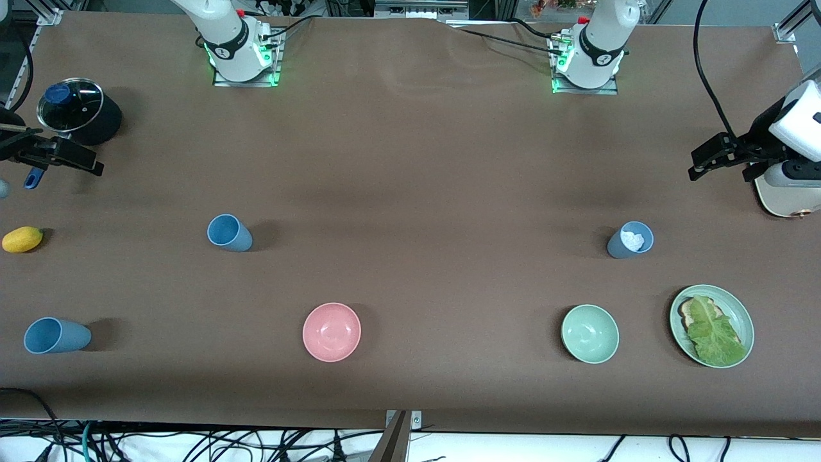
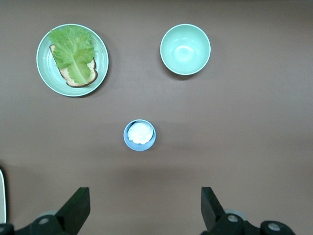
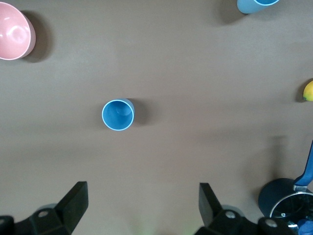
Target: Stack blue cups with both arms
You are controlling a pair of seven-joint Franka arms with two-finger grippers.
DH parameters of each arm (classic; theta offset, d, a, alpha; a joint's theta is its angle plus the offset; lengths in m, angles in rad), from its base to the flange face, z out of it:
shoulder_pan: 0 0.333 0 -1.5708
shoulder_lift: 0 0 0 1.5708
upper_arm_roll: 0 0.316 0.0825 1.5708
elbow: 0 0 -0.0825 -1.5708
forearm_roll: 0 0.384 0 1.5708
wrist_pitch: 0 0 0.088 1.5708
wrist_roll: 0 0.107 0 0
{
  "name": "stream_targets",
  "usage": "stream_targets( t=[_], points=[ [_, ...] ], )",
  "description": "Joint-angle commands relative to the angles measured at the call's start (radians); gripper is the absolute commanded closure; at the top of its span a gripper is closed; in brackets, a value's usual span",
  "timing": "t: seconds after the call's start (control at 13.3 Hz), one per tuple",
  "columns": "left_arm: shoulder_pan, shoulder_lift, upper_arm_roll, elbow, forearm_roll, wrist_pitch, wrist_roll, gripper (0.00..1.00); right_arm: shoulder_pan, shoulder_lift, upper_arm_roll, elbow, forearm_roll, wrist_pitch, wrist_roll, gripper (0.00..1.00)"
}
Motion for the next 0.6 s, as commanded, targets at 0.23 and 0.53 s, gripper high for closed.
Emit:
stream_targets(
  t=[0.23, 0.53],
  points=[
    [-0.004, 0.012, 0.002, 0.023, 0.028, -0.009, 0.016, 0.0, -0.011, 0.012, 0.005, 0.027, 0.012, -0.014, -0.013, 0.0],
    [-0.004, 0.015, 0.002, 0.023, 0.028, -0.01, 0.018, 0.0, -0.011, 0.01, 0.005, 0.027, 0.012, -0.014, -0.011, 0.0]
  ],
)
